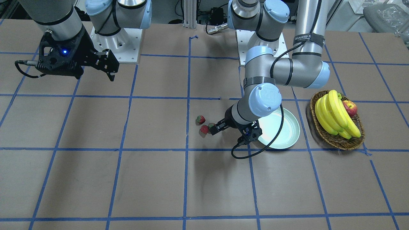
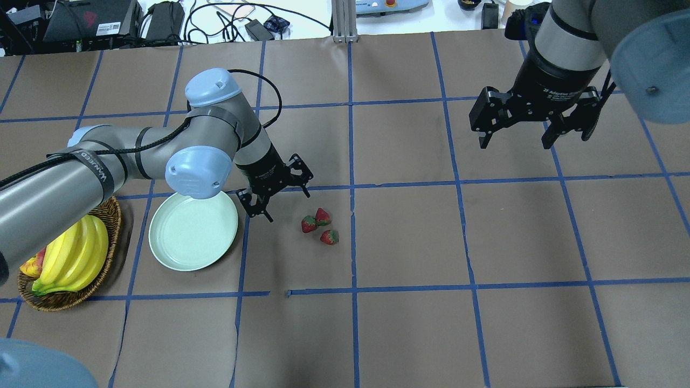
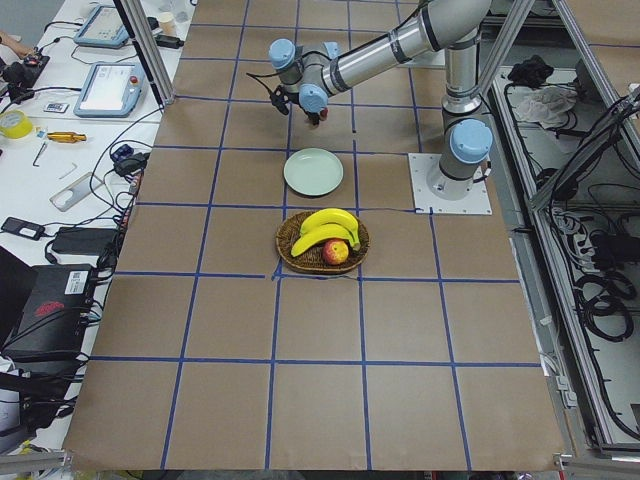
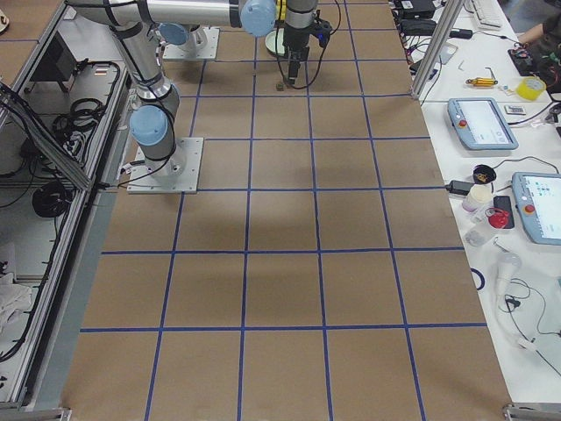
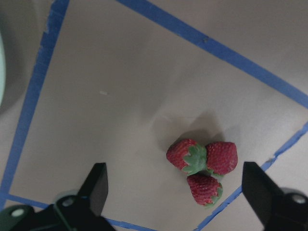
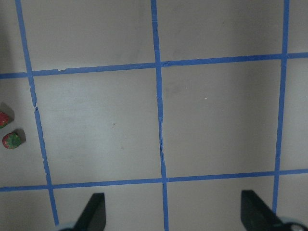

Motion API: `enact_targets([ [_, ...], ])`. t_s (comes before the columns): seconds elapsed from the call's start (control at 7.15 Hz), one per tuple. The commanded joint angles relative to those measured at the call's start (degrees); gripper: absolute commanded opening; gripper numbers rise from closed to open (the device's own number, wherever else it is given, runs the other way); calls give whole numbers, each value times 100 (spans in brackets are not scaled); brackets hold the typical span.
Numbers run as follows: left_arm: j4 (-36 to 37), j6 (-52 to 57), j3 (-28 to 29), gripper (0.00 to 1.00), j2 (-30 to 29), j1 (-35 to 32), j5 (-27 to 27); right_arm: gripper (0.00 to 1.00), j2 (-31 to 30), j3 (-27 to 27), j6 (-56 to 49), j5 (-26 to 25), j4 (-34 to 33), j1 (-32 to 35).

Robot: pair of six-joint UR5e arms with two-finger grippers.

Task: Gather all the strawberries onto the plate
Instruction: 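Move the left gripper over the strawberry cluster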

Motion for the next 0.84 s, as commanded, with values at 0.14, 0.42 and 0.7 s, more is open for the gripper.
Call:
enact_targets([
  [0.14,17,-1042,-95,100,-66,-2,-117,100,8,3,-1,16,-6,0],
  [0.42,70,-2186,-69,100,-110,-20,257,100,17,3,-1,33,-6,0],
  [0.7,796,-3210,-78,100,-49,-666,927,100,17,3,-1,16,3,0],
])
